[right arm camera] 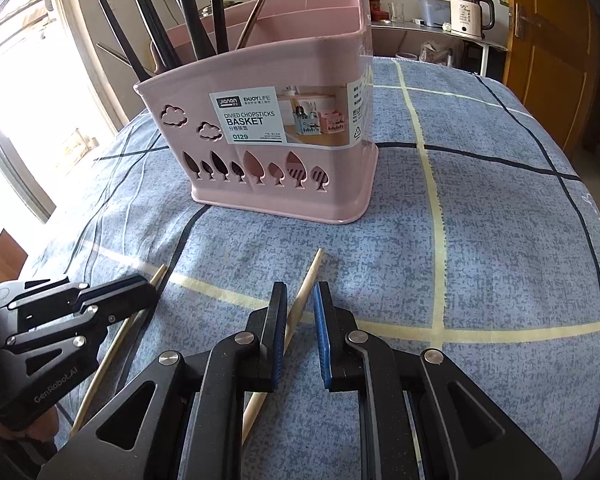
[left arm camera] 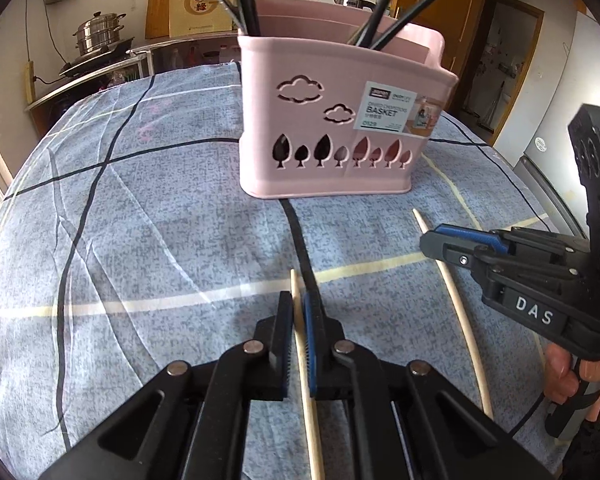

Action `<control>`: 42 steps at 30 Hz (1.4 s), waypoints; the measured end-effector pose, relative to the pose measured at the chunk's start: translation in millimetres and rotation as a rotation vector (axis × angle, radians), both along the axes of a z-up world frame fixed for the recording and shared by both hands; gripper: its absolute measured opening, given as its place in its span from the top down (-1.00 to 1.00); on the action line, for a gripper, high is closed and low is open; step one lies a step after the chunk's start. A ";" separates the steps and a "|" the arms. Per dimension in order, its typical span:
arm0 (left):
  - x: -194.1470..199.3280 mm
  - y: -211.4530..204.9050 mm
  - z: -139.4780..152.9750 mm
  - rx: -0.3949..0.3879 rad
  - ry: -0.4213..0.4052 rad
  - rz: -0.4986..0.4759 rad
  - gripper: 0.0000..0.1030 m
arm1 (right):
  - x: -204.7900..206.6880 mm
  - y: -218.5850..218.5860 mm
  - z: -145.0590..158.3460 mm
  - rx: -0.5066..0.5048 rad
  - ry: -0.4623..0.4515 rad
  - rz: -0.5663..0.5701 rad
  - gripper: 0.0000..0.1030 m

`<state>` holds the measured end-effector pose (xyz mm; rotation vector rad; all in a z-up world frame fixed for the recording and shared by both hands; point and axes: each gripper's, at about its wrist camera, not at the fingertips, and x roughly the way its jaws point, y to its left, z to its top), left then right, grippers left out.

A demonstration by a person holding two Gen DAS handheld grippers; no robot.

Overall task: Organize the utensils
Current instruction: 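Close the left gripper on a wooden chopstick while the right gripper grasps the other wooden chopstick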

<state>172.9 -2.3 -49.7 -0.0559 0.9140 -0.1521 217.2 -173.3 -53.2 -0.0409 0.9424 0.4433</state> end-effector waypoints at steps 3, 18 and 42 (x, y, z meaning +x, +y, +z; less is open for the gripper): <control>7.8 10.9 -0.6 -0.013 0.007 0.030 0.88 | -4.9 0.2 0.1 -0.004 0.007 0.017 0.76; 27.7 28.9 -3.9 -0.041 0.040 0.059 0.87 | 4.5 11.6 1.0 -0.066 0.040 0.016 0.75; 14.6 25.8 49.3 -0.029 -0.057 0.000 0.89 | -16.3 10.3 61.8 0.061 -0.098 0.059 0.88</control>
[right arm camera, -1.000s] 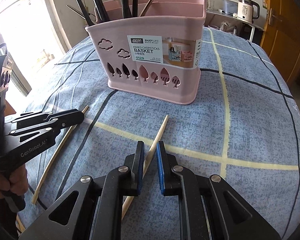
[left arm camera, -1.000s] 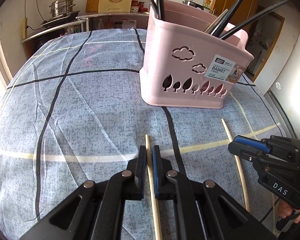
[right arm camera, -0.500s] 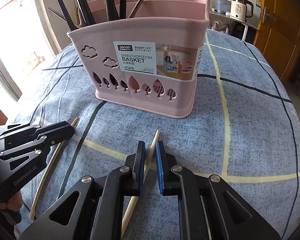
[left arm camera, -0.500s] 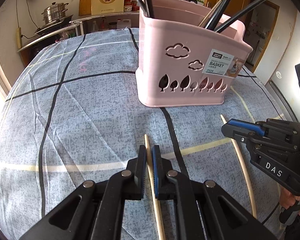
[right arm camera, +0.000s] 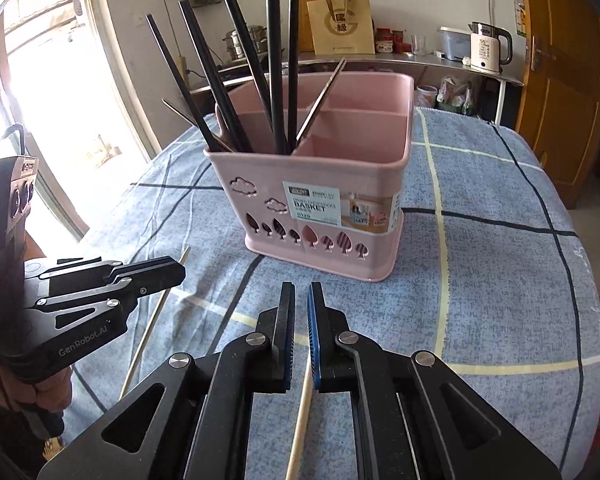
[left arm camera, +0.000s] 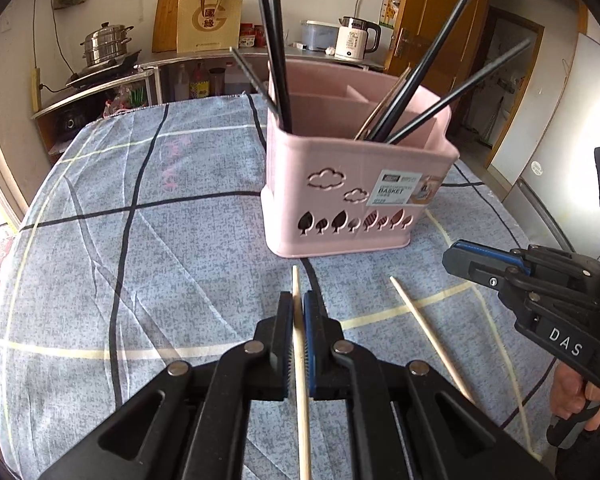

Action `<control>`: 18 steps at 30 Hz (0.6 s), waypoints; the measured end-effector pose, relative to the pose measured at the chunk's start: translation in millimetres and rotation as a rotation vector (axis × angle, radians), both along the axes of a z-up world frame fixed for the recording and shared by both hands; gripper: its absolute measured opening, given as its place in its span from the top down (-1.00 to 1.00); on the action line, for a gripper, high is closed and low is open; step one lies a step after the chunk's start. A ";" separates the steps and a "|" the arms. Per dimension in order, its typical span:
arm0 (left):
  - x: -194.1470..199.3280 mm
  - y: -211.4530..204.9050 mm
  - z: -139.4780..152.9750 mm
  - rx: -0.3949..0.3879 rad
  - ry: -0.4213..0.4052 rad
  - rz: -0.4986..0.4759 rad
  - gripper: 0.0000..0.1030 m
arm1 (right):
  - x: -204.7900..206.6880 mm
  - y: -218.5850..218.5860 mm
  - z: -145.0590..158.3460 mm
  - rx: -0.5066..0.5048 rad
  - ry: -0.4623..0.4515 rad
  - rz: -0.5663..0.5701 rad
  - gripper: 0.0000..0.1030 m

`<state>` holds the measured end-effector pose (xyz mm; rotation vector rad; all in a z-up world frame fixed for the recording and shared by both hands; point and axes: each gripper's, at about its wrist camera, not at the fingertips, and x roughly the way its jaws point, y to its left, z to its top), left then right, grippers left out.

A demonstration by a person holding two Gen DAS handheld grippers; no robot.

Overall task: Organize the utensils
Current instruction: 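Close the left gripper on a wooden chopstick while the right gripper grasps the other wooden chopstick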

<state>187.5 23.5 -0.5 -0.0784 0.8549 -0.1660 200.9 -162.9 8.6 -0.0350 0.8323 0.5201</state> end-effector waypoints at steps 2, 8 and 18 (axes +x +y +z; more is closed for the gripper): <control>-4.7 1.6 12.4 -0.003 -0.030 -0.005 0.89 | -3.9 -0.7 11.9 0.009 -0.031 0.002 0.90; -4.5 7.3 21.7 -0.013 -0.048 -0.011 0.89 | 6.0 3.2 2.2 -0.026 0.011 0.029 0.88; 9.7 16.2 -14.6 -0.035 0.051 0.016 0.89 | 32.4 13.4 -55.7 -0.117 0.134 0.025 0.81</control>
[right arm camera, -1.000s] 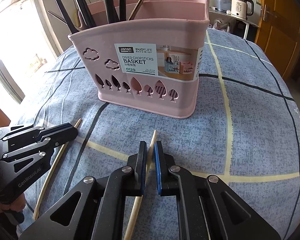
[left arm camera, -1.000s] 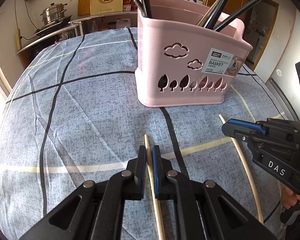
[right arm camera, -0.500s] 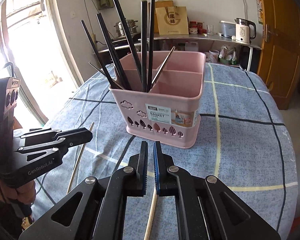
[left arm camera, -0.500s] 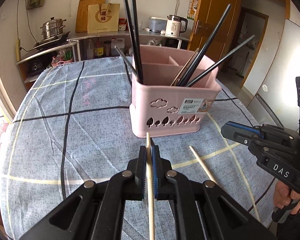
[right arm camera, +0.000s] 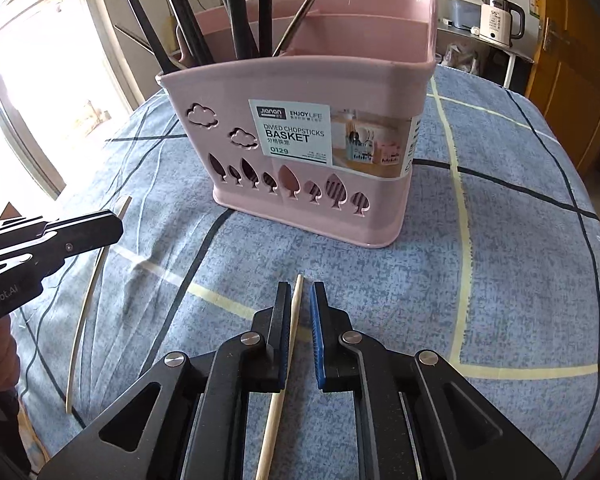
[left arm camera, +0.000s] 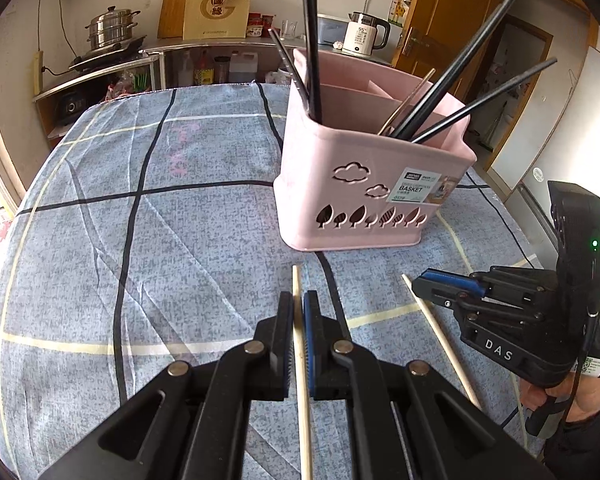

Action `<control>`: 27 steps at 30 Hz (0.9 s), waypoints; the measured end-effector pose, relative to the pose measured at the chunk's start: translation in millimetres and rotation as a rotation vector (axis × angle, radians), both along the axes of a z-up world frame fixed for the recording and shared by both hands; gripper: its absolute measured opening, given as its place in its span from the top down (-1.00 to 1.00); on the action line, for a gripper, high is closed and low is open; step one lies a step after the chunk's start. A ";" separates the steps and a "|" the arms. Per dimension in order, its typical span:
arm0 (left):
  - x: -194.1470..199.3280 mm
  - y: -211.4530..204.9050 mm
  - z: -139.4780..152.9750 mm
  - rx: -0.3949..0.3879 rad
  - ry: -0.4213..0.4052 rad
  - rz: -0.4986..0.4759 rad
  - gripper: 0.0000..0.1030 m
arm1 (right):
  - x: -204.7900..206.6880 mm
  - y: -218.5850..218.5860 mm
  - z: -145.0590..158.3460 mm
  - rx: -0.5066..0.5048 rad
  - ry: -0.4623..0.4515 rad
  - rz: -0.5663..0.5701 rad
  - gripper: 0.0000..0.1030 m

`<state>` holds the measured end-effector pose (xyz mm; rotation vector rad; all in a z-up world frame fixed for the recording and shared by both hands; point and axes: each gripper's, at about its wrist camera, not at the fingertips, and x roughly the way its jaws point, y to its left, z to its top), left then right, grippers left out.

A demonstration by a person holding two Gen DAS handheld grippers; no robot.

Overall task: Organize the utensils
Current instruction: 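Close the left gripper on a wooden chopstick while the right gripper grasps the other wooden chopstick, then lift both wooden chopsticks and lower them into the pink basket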

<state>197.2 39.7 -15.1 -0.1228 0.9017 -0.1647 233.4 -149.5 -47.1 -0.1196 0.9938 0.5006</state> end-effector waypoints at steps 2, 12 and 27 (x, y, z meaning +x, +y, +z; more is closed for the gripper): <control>0.7 0.5 -0.6 -0.001 0.000 -0.003 0.89 | 1.9 3.6 -2.9 -0.008 0.010 0.012 0.81; 2.6 0.2 -1.0 -0.008 0.002 -0.007 0.89 | 3.6 14.1 -4.9 -0.039 0.007 0.022 0.89; -28.5 -7.0 73.1 -0.020 -0.161 -0.055 0.89 | -43.2 -2.7 102.4 0.112 -0.262 0.020 0.91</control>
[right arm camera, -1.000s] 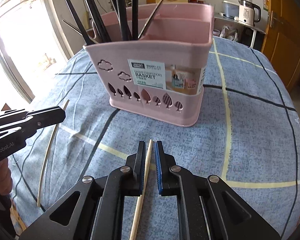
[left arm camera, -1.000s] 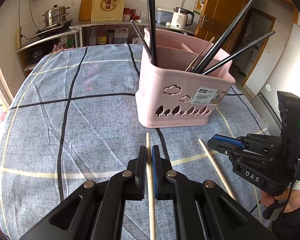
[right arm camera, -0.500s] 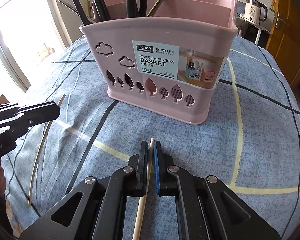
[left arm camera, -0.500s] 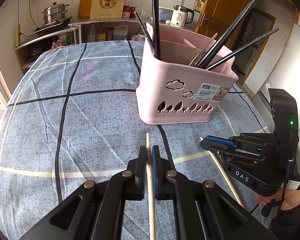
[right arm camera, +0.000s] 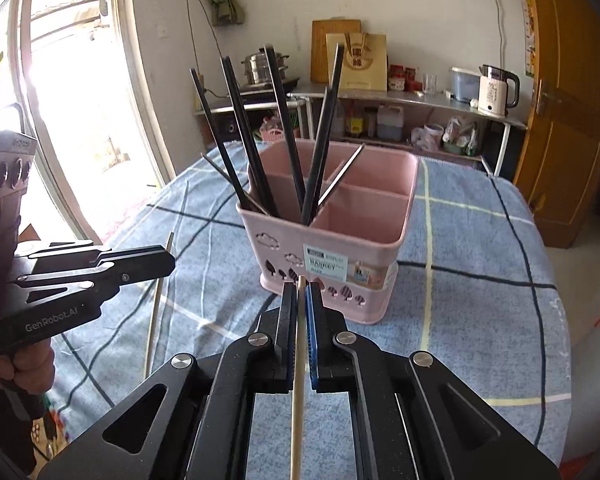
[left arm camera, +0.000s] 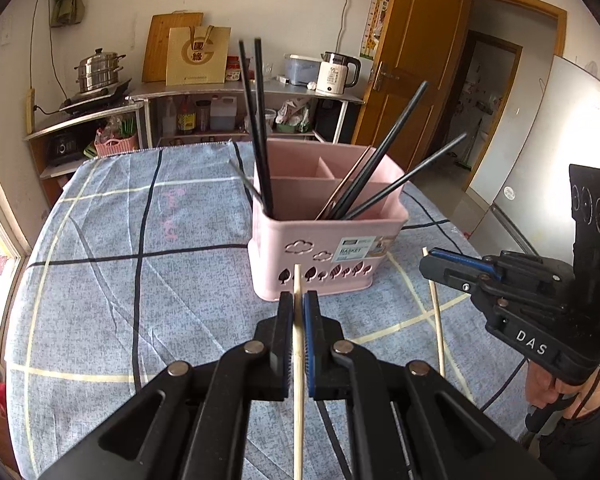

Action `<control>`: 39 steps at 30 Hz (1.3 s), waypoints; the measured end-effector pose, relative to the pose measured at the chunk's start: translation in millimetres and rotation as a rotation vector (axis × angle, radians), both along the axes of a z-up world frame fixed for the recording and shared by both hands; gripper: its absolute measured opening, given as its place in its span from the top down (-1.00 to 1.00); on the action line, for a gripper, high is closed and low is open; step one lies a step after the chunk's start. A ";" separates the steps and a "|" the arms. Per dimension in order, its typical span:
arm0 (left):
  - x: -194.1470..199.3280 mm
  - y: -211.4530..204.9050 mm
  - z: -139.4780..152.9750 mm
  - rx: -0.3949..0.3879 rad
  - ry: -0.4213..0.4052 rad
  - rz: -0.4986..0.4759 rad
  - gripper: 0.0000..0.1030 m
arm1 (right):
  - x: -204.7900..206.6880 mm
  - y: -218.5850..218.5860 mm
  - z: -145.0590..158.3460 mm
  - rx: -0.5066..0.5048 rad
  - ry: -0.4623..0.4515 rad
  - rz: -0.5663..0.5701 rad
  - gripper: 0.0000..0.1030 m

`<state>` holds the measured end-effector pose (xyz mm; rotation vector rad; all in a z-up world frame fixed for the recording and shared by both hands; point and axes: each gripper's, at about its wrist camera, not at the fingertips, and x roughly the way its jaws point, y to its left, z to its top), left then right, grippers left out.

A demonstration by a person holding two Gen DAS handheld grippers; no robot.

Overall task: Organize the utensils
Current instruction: 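Lift both wooden chopsticks and lower them into the pink basket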

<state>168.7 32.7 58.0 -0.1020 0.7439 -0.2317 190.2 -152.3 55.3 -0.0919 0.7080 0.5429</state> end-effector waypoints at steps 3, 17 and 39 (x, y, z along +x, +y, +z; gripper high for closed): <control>-5.2 -1.8 20.2 -0.002 -0.046 -0.014 0.89 | -9.4 -8.1 21.8 0.025 -0.056 -0.006 0.91; -13.4 -6.2 54.9 0.011 -0.114 -0.047 0.89 | -28.7 -24.3 56.1 0.072 -0.160 -0.016 0.91; 15.0 2.3 131.9 -0.001 -0.233 -0.050 0.89 | 5.4 -52.0 134.6 0.113 -0.350 -0.097 0.91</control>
